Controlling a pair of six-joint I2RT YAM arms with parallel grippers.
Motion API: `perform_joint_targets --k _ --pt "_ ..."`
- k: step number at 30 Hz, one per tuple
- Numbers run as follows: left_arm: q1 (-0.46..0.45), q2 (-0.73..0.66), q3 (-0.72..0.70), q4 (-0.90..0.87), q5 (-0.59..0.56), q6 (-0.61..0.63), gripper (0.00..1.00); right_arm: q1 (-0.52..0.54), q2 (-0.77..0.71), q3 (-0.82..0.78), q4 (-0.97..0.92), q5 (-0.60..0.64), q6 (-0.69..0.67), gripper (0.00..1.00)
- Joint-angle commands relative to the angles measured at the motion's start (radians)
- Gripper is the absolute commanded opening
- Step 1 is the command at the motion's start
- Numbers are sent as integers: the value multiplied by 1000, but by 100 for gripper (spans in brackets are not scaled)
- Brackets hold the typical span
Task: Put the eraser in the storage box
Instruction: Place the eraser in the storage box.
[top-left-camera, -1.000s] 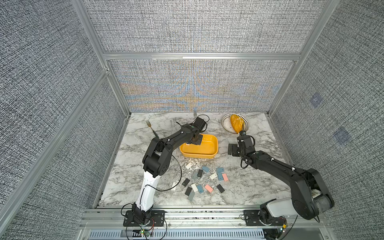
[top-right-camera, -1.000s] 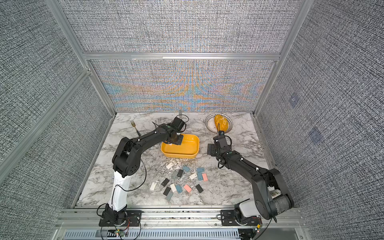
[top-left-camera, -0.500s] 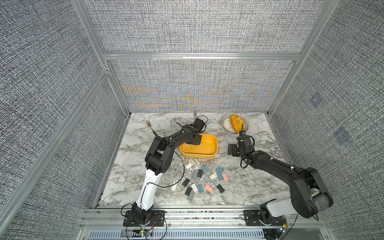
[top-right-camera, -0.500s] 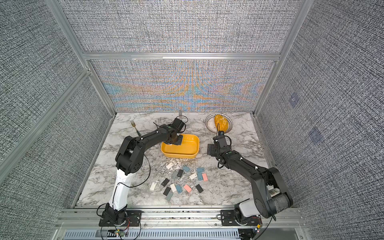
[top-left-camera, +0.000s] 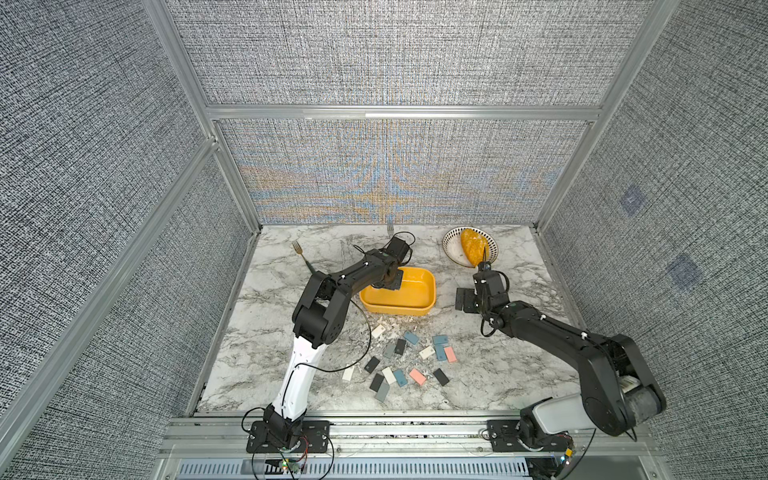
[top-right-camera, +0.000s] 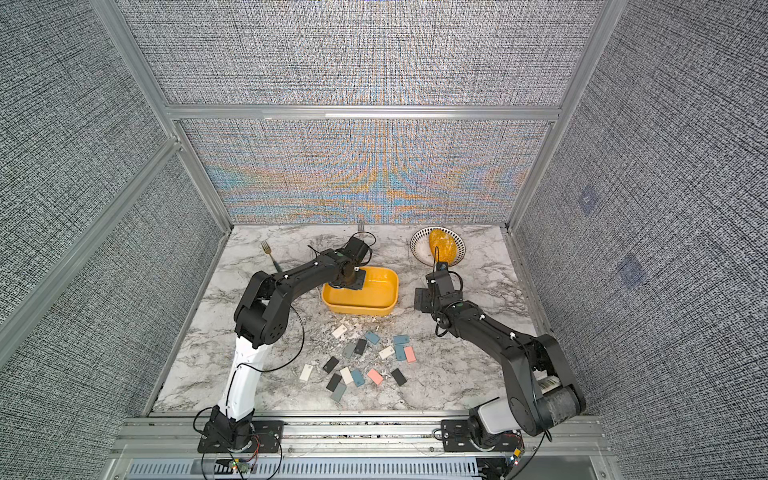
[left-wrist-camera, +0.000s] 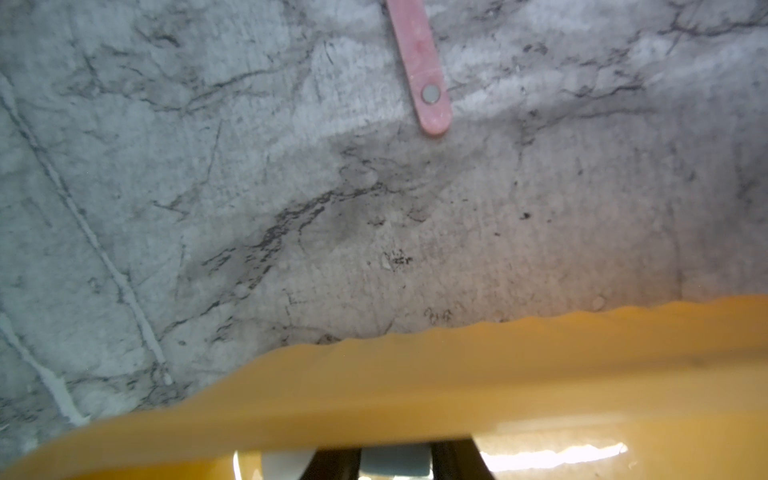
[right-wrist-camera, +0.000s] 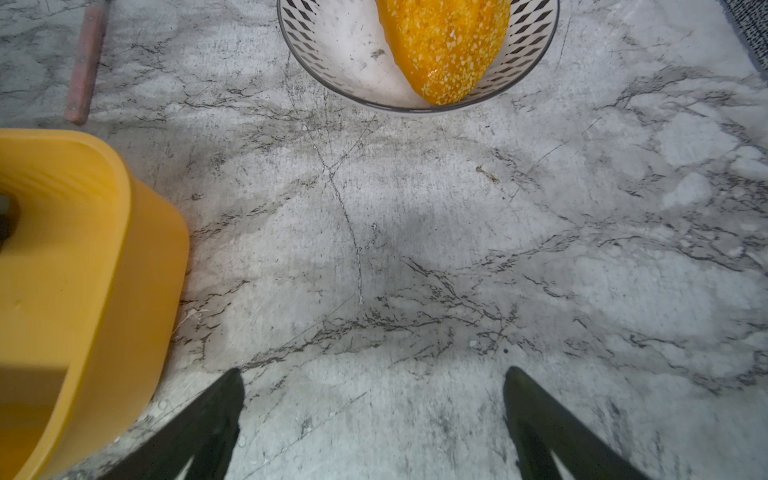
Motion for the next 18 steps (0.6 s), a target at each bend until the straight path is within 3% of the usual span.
perform_joint_targets --k 1,13,18 --pt "2 -13 -2 -8 16 1 34 -1 -3 7 4 5 4 98" --pt "-1 -88 -4 -24 51 27 50 -1 -11 2 7 1 5 98" --pt "-16 -201 -16 -72 66 103 53 -1 -16 0 5 0 7 98"
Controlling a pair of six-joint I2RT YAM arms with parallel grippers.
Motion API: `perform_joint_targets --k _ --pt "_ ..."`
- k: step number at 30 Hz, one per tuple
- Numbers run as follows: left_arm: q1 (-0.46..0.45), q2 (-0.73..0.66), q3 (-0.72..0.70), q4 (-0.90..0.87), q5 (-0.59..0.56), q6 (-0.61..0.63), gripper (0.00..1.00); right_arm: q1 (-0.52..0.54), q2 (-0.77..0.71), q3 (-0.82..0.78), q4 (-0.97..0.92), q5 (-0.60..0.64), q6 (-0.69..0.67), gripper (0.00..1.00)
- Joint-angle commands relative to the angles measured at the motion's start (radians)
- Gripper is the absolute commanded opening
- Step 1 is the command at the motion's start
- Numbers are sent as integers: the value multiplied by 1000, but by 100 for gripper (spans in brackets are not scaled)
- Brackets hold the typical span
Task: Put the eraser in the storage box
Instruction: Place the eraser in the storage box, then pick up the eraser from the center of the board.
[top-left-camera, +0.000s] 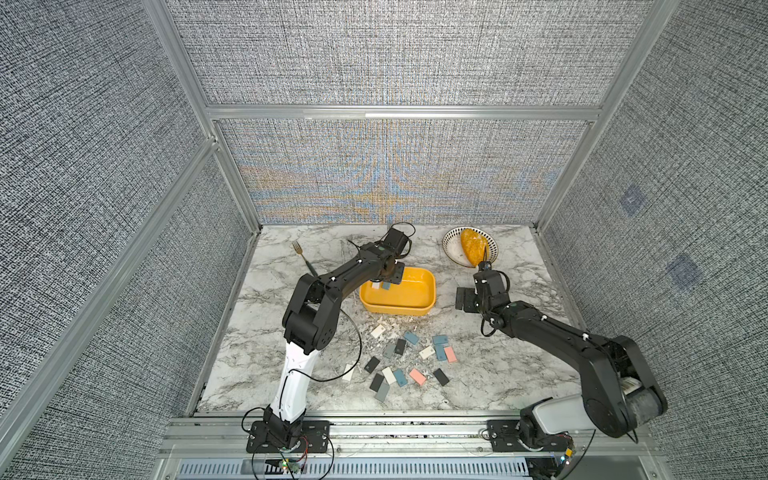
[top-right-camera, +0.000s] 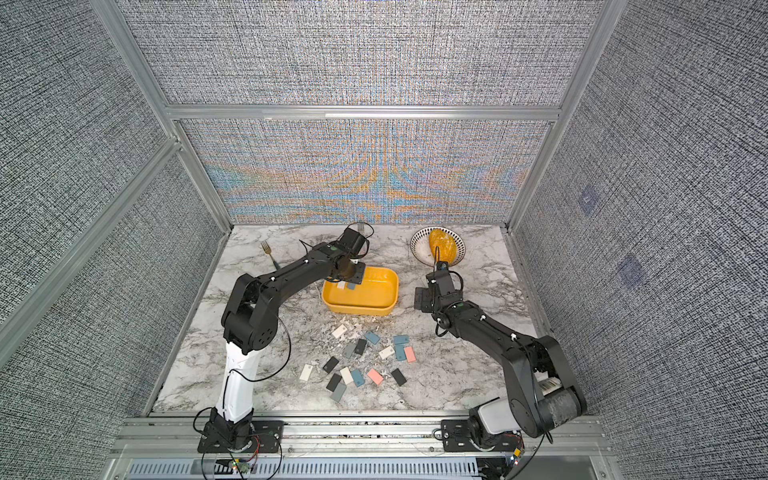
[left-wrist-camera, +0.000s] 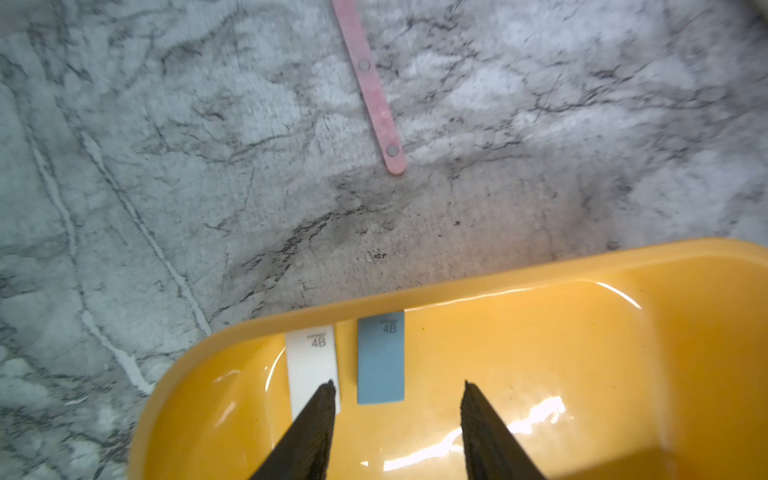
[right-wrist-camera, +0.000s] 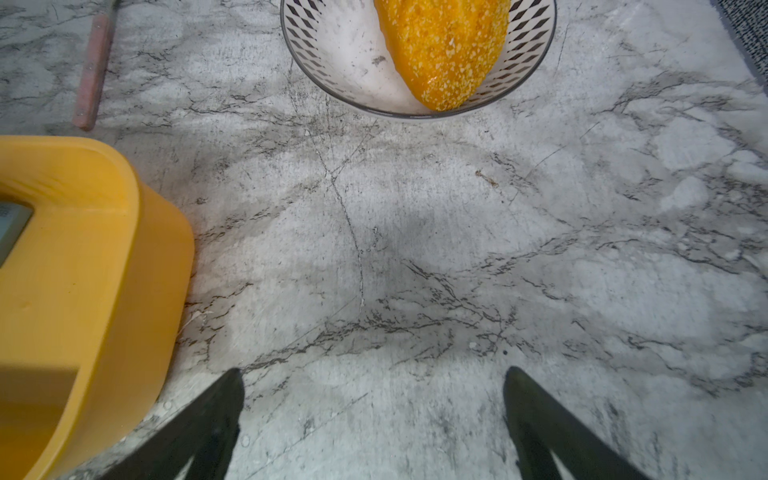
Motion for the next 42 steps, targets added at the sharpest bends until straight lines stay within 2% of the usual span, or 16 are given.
perform_joint_targets --k 1,9,15,25,34,42 --pt "-11 -91 -28 -41 18 80 53 -1 -7 -2 5 1 6 98" --pt "-34 -429 -318 -87 93 211 54 -1 -16 -15 11 -4 12 98" --pt "-63 -542 -533 -83 139 203 54 0 -17 -17 14 -15 16 98" --pt "-112 -563 -701 -10 197 167 54 1 -12 -23 20 -24 19 98" --pt "-120 -511 -724 26 142 149 55 0 -25 -33 15 -18 19 98" --pt "-128 -498 -724 40 83 143 62 1 -28 -39 17 -17 19 98"
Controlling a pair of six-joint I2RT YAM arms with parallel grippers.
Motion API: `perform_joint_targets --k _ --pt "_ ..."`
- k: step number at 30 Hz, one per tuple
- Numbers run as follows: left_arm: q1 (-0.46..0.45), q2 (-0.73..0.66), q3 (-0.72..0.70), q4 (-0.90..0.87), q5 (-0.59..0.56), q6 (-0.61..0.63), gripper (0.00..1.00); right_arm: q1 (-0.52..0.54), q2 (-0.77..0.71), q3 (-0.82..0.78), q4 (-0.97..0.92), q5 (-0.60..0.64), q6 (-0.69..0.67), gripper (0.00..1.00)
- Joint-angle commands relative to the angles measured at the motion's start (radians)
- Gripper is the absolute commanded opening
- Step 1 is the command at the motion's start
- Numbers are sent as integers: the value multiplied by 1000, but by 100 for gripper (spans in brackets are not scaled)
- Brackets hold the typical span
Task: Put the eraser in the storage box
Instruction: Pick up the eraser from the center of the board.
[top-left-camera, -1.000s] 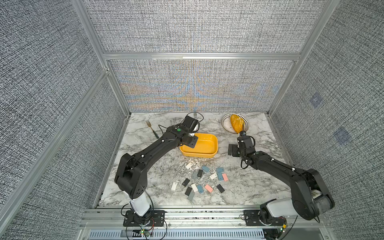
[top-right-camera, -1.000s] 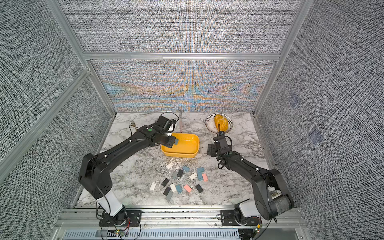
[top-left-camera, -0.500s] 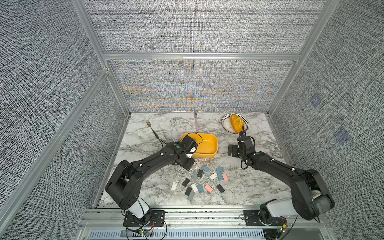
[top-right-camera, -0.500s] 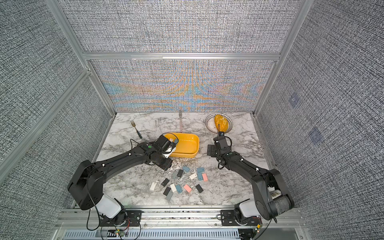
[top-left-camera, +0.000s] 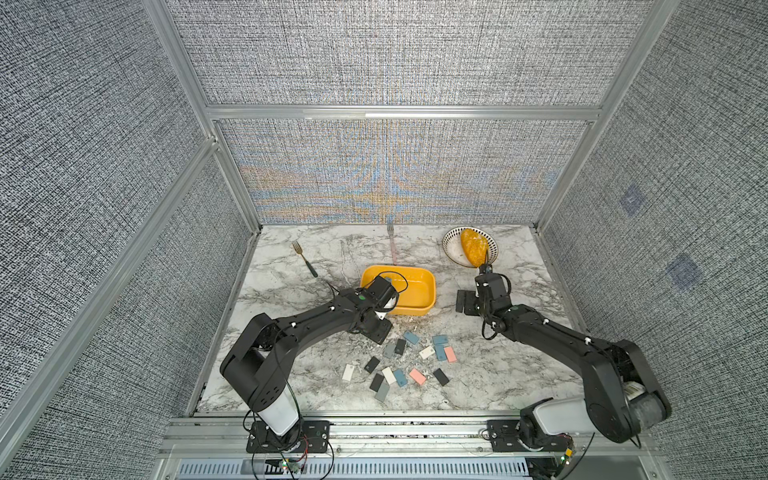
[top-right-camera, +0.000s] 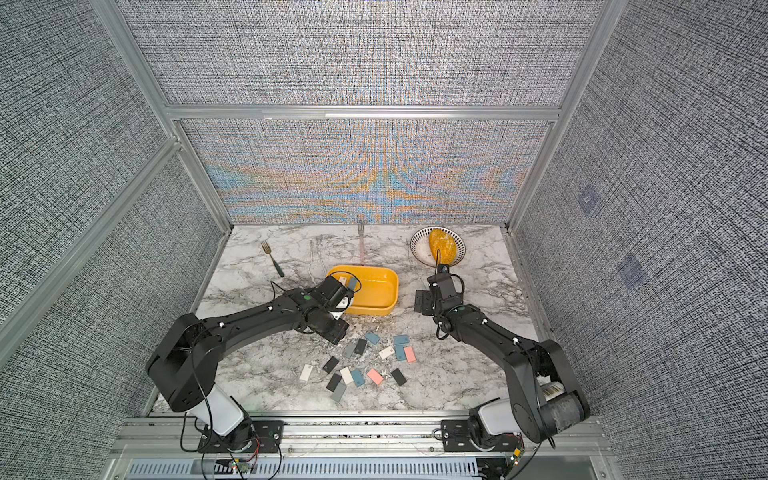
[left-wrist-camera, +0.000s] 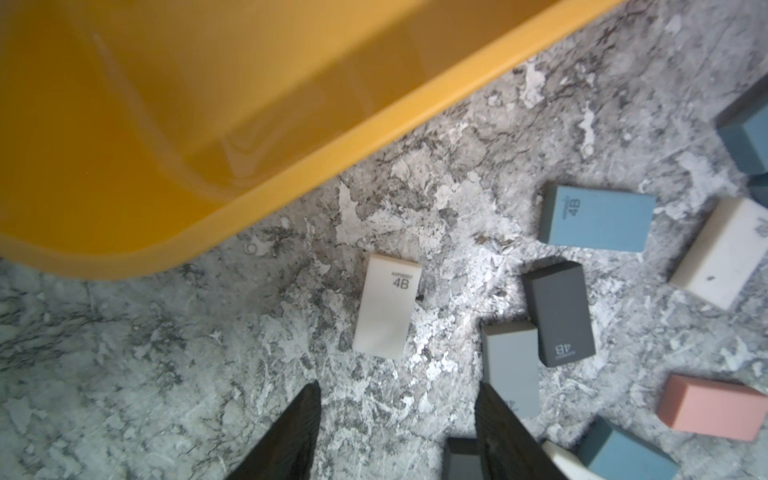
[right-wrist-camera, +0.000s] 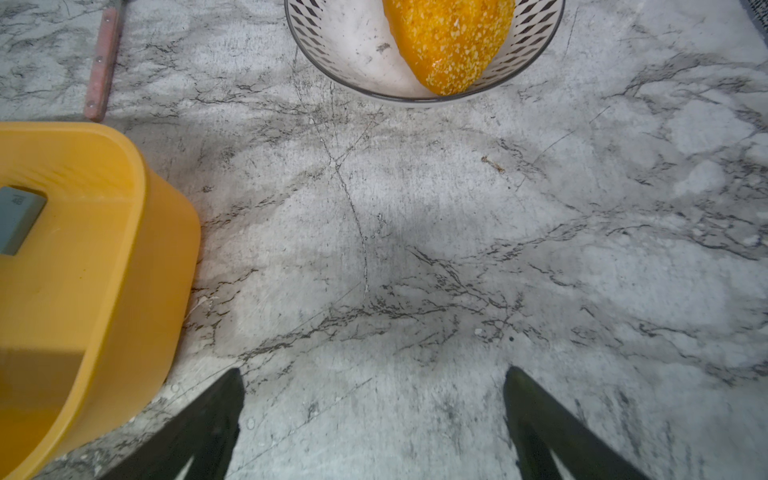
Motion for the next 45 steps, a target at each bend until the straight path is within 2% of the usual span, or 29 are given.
perform_joint_targets --k 1,36,42,45 --pt "-2 6 -1 17 -28 -4 62 0 -5 -4 5 5 7 98" --pt "-4 161 18 83 -54 11 60 1 -25 -14 -2 22 7 98" --pt "-4 180 31 77 -35 15 57 0 -29 -12 -3 25 7 98" --pt "-4 189 33 67 -24 19 49 0 -27 -8 -4 25 5 98"
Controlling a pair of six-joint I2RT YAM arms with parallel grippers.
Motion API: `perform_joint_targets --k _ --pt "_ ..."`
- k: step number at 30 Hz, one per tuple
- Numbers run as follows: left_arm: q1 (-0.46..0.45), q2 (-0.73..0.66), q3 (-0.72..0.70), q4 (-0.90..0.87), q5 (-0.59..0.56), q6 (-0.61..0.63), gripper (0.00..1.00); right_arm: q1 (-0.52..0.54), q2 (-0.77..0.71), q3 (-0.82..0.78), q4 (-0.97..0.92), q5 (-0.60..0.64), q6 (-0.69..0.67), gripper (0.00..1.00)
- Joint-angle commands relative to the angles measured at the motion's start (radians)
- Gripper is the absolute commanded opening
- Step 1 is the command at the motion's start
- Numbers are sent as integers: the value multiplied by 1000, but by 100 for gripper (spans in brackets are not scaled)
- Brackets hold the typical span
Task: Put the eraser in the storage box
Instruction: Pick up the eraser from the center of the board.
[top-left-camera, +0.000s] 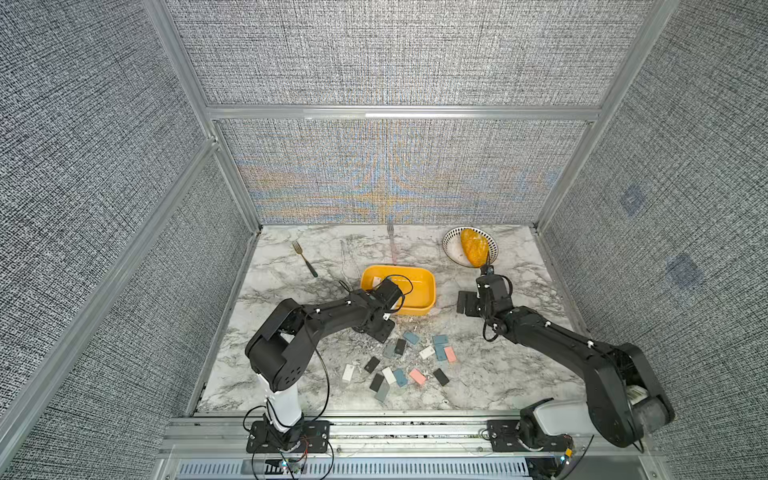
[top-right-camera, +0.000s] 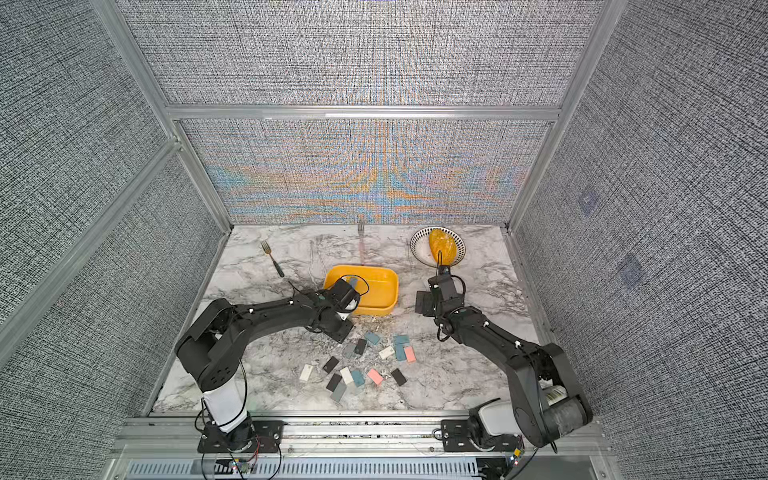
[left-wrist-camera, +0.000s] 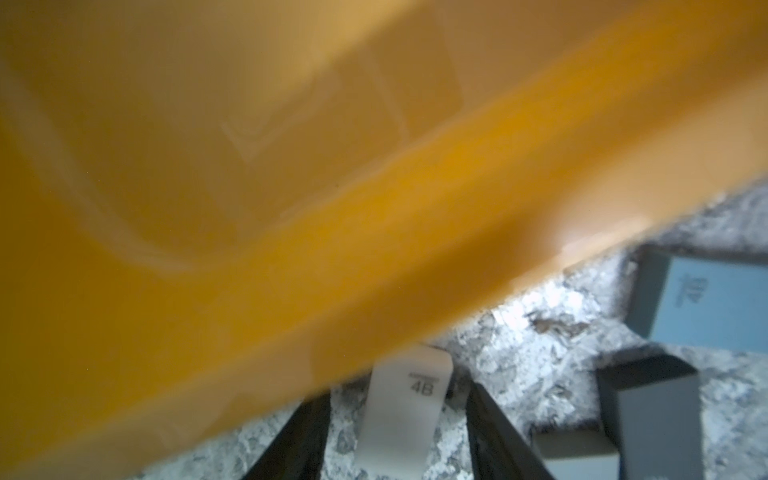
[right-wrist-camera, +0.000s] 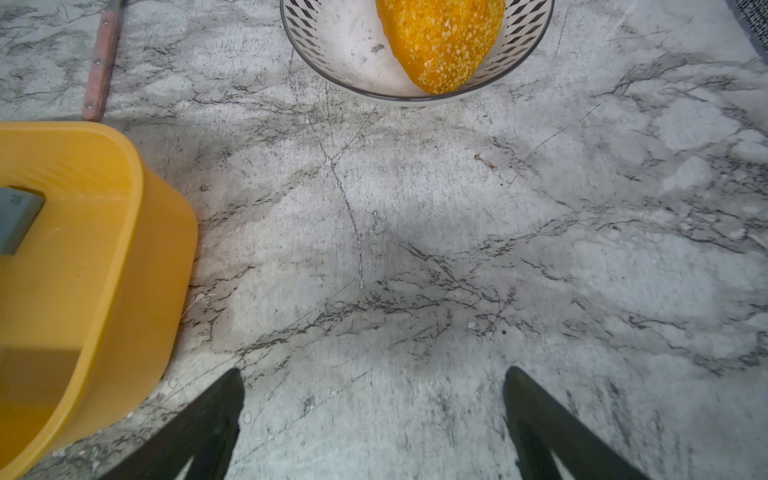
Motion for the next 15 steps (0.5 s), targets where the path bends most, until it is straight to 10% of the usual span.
perform_joint_targets --k 1,15 --pt "0 17 -2 -20 12 12 45 -1 -3 11 -4 17 0 98" --pt "0 -14 -25 -32 0 5 28 1 4 18 -3 16 2 98"
